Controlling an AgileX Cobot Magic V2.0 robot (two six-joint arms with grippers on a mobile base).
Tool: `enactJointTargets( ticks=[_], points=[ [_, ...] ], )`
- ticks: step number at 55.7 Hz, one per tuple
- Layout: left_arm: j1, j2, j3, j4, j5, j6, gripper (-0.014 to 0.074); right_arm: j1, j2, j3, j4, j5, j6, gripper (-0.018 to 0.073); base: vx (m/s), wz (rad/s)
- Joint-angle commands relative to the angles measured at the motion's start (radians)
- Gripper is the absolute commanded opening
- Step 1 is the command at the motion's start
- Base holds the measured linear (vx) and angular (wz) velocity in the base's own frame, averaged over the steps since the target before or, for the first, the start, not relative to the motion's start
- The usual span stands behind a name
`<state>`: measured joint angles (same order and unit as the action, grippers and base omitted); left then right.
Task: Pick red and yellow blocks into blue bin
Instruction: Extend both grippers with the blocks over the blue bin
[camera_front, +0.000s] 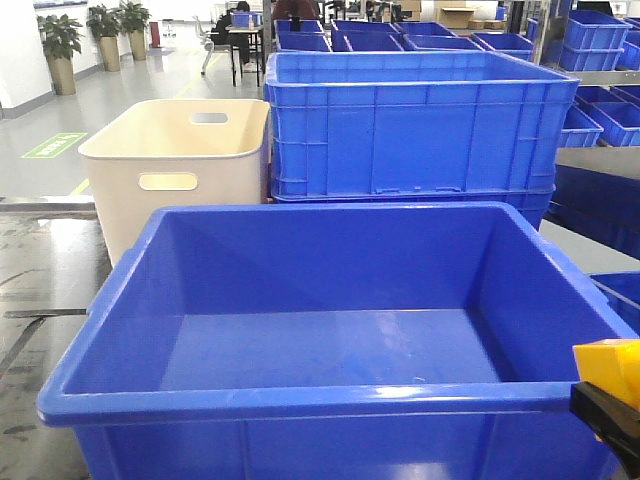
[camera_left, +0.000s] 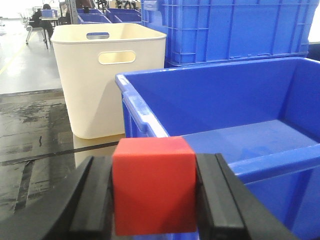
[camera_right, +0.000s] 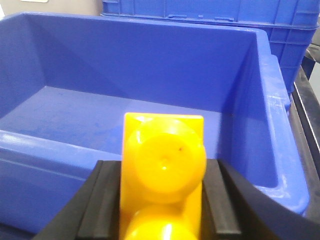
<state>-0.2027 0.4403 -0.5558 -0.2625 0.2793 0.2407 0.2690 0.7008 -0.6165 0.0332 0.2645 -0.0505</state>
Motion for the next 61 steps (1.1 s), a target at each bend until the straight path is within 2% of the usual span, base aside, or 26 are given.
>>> enactJointTargets(
  ticks=[1,37,45,52,61],
  points=[
    [-0.005,0.009,-0.027,-0.013,-0.084,-0.008,0.0002,0.001,-0.002,-0.031,0.001,-0.086,-0.003,-0.001,0.0,0.0],
    [-0.005,0.009,-0.027,-0.013,-0.069,-0.009,0.0002,0.001,-0.002,-0.031,0.029,-0.098,-0.003,-0.001,0.0,0.0],
    [-0.005,0.048,-0.053,-0.013,-0.094,-0.002,0.0002,0.001,0.003,-0.037,0.027,-0.129,-0.005,-0.001,0.0,0.0],
    [-0.008,0.188,-0.178,-0.027,-0.057,0.102,0.0002,0.001,0.081,-0.111,0.026,-0.14,-0.064,-0.001,0.0,0.0],
    [-0.071,0.458,-0.388,-0.17,-0.049,0.284,0.0002,0.001,0.257,-0.279,0.028,-0.13,-0.102,-0.001,0.0,0.0]
  ],
)
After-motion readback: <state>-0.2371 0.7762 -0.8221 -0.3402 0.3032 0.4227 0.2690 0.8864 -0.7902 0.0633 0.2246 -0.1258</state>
